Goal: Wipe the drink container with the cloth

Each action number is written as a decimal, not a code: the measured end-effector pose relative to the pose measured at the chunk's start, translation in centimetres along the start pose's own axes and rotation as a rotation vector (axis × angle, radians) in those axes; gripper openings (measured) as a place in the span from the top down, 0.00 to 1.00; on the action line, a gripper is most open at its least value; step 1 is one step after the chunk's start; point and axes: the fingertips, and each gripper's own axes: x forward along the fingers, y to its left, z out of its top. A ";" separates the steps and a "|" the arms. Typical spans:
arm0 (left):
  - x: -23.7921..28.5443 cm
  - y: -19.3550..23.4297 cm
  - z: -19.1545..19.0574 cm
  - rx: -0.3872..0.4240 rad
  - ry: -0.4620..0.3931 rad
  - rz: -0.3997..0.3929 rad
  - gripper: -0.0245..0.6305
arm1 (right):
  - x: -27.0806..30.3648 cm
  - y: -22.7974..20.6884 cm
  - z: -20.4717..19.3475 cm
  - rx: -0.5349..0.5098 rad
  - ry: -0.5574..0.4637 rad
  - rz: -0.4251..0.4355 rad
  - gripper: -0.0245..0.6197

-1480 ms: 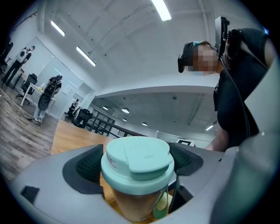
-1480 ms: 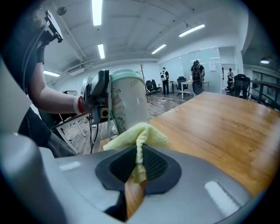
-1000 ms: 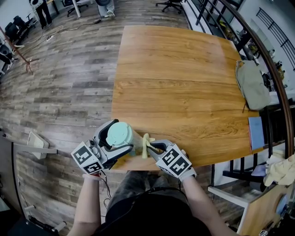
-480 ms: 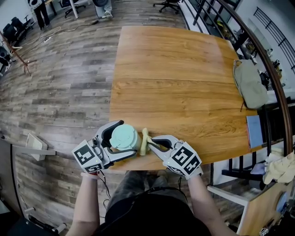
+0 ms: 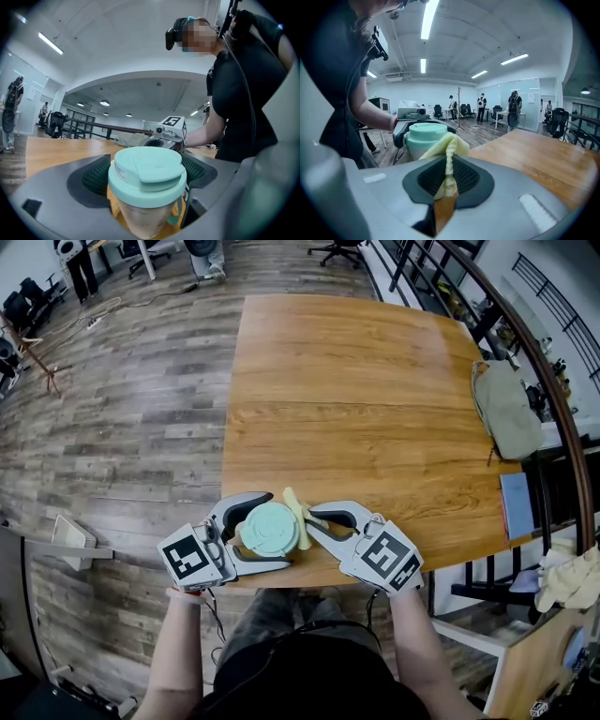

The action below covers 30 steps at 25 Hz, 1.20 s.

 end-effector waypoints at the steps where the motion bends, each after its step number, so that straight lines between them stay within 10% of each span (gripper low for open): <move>1: 0.0 -0.2 0.1 0.011 -0.001 -0.013 0.26 | 0.0 0.0 0.2 -0.011 -0.006 0.009 0.90; 30: -6.1 1.6 -1.1 -0.039 -0.070 -0.050 0.26 | 6.2 0.5 -7.8 0.008 0.263 0.030 0.90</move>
